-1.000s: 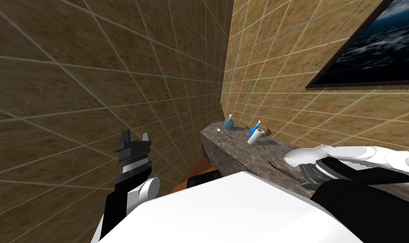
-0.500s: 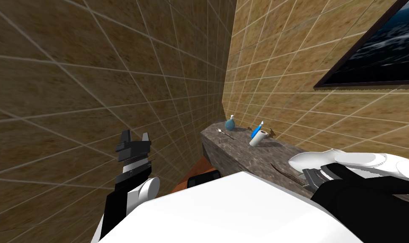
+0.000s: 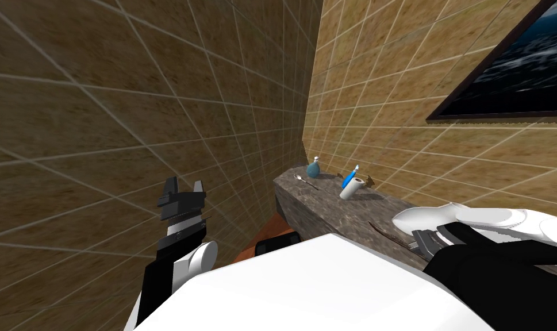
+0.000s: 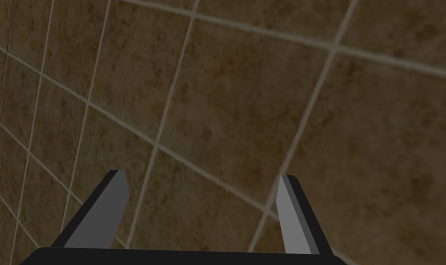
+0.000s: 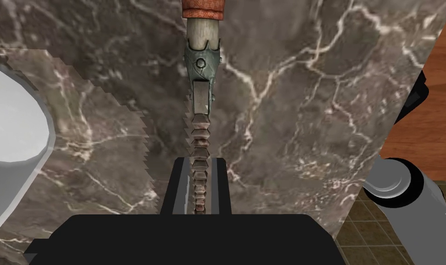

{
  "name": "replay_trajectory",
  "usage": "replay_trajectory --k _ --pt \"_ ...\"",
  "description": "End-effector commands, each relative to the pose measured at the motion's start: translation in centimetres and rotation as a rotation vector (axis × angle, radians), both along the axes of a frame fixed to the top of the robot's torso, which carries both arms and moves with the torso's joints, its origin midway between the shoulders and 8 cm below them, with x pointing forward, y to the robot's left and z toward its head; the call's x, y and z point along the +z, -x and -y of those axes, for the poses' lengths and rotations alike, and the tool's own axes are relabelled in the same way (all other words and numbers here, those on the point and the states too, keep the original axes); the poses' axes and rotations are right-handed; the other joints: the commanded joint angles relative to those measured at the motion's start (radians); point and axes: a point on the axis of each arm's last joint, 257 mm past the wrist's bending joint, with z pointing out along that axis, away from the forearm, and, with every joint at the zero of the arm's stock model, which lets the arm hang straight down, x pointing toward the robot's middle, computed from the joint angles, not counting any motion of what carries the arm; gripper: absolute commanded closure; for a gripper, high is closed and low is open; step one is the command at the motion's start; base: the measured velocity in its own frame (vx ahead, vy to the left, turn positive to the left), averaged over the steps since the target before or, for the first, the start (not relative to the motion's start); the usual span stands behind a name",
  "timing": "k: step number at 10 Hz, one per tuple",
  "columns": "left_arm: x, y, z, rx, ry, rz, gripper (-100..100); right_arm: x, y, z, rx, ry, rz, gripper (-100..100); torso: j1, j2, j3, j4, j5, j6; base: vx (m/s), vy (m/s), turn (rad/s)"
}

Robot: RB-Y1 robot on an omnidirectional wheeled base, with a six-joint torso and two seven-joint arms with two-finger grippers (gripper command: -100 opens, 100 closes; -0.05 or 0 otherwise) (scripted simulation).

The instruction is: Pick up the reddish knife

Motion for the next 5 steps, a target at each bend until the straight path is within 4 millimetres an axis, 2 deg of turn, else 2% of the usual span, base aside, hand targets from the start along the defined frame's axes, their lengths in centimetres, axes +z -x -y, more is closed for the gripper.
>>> replay_trajectory --k 1,3,4,5 --pt "0.0 0.0 0.0 0.0 0.0 0.0 0 0.9 -1.6 0.1 0.015 0.001 0.002 100 0.0 0.0 0.0 0.0 0.0 0.0 -0.021 0.007 -0.087" --pt "0.0 0.0 0.0 0.0 0.0 0.0 0 1.9 -3.1 0.3 0.03 0.001 0.003 100 0.001 0.002 0.001 0.0 0.001 0.0 -0.037 0.014 -0.105" --pt "0.0 0.0 0.0 0.0 0.0 0.0 0 1.5 -2.8 0.2 0.027 0.003 0.005 100 0.002 0.002 0.001 0.001 0.001 0.0 -0.017 0.007 -0.007" --pt "0.0 0.0 0.0 0.0 0.0 0.0 0 1.6 -2.9 0.2 0.026 0.002 0.004 0 0.001 0.002 0.001 0.001 0.0 0.0 0.0 0.0 0.0"
